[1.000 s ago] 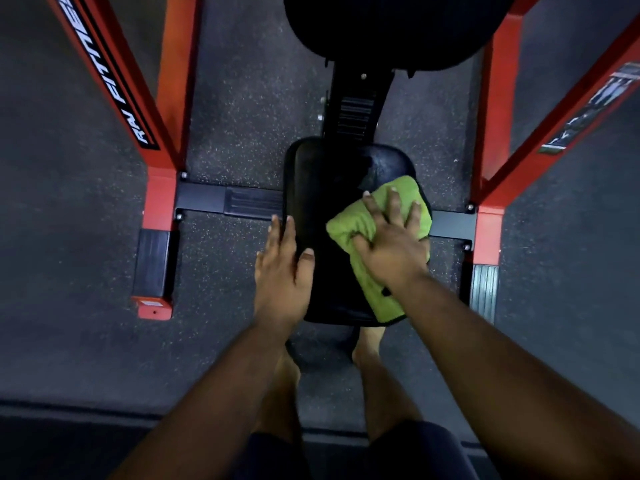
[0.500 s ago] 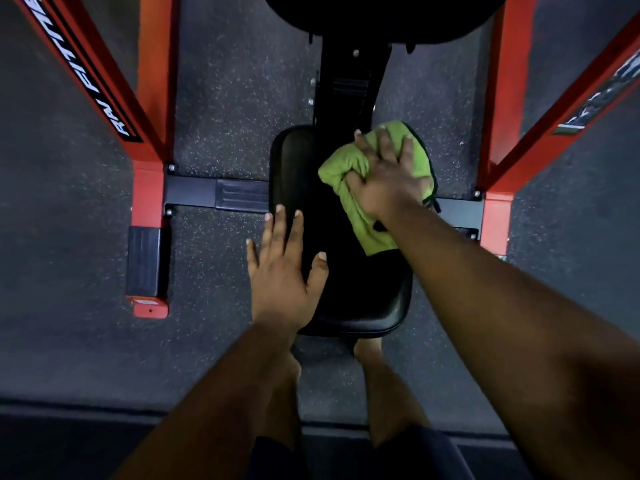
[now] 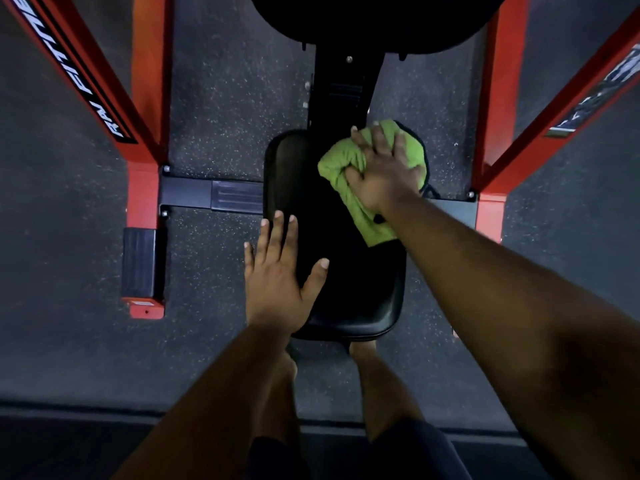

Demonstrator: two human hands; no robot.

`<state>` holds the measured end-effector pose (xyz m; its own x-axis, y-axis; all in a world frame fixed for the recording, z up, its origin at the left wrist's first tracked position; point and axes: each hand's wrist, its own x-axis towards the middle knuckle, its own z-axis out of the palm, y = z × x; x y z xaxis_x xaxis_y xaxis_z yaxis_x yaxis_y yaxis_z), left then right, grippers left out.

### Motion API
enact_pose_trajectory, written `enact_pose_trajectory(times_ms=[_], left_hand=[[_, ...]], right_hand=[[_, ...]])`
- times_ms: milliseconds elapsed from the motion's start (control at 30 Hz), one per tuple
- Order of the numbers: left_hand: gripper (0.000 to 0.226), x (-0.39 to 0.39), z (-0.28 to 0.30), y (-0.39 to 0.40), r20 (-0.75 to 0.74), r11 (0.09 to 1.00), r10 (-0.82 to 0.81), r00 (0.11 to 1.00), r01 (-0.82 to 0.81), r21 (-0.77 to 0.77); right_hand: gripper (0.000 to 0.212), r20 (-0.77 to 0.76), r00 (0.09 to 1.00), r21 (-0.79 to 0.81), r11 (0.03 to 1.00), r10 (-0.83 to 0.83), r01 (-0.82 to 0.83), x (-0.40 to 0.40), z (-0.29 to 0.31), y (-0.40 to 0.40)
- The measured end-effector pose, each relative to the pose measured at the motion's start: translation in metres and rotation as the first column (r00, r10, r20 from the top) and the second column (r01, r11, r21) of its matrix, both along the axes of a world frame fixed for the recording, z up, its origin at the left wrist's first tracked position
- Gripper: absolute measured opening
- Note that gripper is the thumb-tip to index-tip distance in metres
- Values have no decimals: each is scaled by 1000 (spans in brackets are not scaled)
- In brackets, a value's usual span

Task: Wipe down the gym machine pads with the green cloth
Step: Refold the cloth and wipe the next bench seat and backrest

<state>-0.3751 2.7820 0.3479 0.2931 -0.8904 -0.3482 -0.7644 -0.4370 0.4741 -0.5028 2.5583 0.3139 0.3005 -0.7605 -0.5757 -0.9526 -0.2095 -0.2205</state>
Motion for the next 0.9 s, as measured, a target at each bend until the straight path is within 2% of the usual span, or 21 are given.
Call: enact_pose_trajectory(times_ms=[100,200,267,333,433,600,667,733,800,900], left_hand=[[86,1,0,0,-11,1000,7,1000,-7,1],[87,2,3,-1,-37,1000,21,999,-21,-13],[89,1,4,0,-46,999,36,998,-37,-16],[89,0,2,2,-48,998,45,998,-46,-29],[87,0,-2,5,-60,996,55,997,-59,-70],[86,0,-8,6,-106,990,71,992,-83,-114],[87,1,-7,6,-115,988,77,990,-91,-121],[87,1,-7,6,-122,990,73,990,-87,-111],[87,1,-5,7,-136,988,81,987,-97,-119],[88,1,-5,7,-148,988,89,985,-106,-111]], right_hand=[[73,52,995,20,996,-83,82,-8,7,8],[76,133,966,49,975,-220,215,-40,41,93],[81,166,960,95,972,-227,213,-57,65,160],[84,155,974,119,982,-166,149,-62,74,191],[80,138,985,63,993,-105,97,-51,55,151],[73,9,990,-1,990,-143,143,-1,-1,10],[74,-12,995,-10,995,-99,99,14,-5,-7],[74,-10,1000,-29,999,-18,18,8,10,19],[76,31,996,-73,994,83,-80,-16,36,80],[78,114,989,8,995,96,-97,-56,71,168]])
